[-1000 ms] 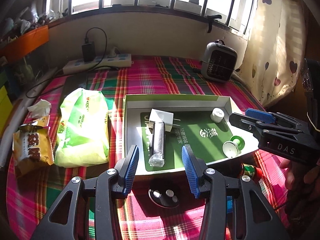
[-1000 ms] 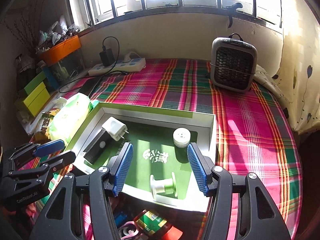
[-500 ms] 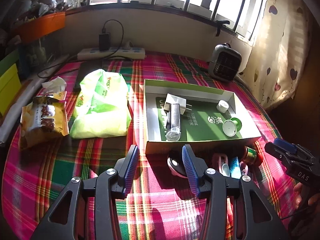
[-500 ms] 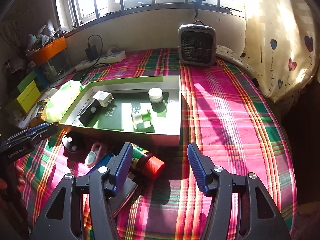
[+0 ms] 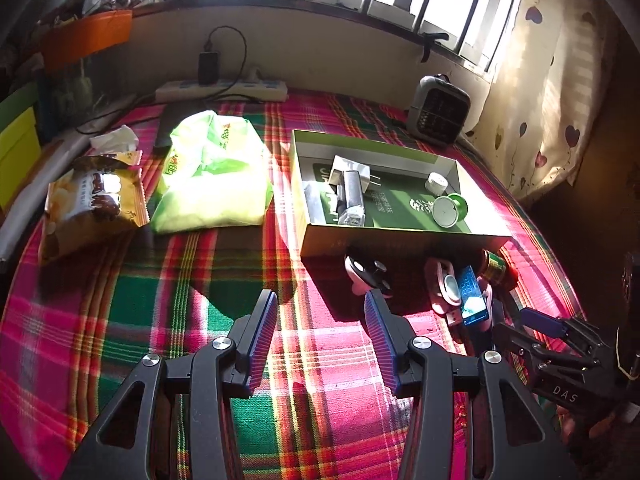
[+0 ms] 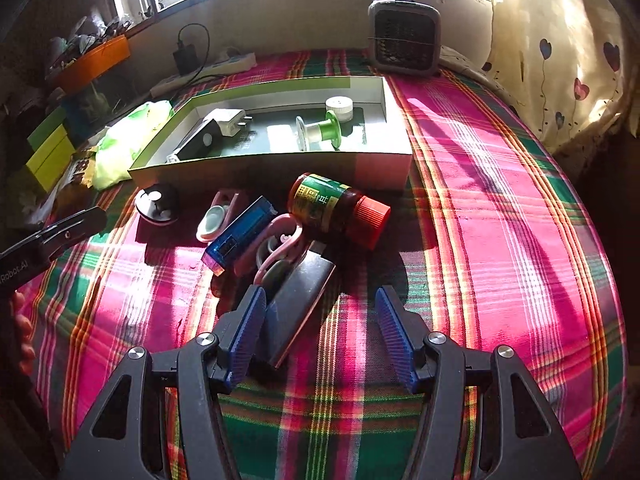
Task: Organize rigid objects
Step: 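Withdraw both open tools from the box back toward the remaining objects, then lower the right tool onto the black rectangular case and close its fingers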
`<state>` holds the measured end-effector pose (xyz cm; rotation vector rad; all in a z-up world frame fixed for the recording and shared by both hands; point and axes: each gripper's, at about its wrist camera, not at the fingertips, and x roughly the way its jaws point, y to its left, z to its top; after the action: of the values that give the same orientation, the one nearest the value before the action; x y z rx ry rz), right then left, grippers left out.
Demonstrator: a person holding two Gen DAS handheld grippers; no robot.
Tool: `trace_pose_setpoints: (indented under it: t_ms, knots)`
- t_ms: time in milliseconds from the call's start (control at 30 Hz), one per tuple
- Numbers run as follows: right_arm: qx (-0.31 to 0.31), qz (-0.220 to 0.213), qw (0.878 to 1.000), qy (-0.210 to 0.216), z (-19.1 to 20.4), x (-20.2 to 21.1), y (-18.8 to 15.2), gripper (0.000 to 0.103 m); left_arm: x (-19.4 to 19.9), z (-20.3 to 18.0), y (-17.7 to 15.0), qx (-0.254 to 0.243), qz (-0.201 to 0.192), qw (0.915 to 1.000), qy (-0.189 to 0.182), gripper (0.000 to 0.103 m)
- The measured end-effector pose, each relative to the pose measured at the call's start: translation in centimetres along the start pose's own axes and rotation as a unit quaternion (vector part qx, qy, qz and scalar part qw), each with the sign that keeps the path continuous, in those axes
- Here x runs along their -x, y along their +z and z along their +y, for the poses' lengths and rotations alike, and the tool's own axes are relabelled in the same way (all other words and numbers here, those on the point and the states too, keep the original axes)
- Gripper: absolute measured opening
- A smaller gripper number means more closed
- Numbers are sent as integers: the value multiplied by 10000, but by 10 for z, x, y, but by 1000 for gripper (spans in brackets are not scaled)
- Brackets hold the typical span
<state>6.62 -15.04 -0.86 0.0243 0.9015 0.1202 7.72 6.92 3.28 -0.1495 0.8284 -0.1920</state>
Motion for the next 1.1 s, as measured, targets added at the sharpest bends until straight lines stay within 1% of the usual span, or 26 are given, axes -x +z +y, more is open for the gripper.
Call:
trace_pose_setpoints:
  t_ms: [133,400,633,867,1000,1100]
  knots:
    - [-80,24,9999,-80,2,-2,-2,58,0,2,-4,8,51,10000,-54,45]
    - [-101,53,9985,-535,-6,0,-7,58,-2,1,-5,-46,107,9998,-164,45]
    - [129,-42,9991,-404,-6,-2,-5,58,-10,0,-4,13,241,9995,-222,45]
    - [335,-134,9990,-252,-2,-5,-2,57,-14,-1,-1,80,289,9994,-179,45]
    - [386,-193,9989,-186,-5,-3,-4,39,-18,-6,1,61,327,9993,-184,45]
    - [449,-219,9987,-127,-7,-3,-4,30,-20,-10,2,51,346,9993,-159,45]
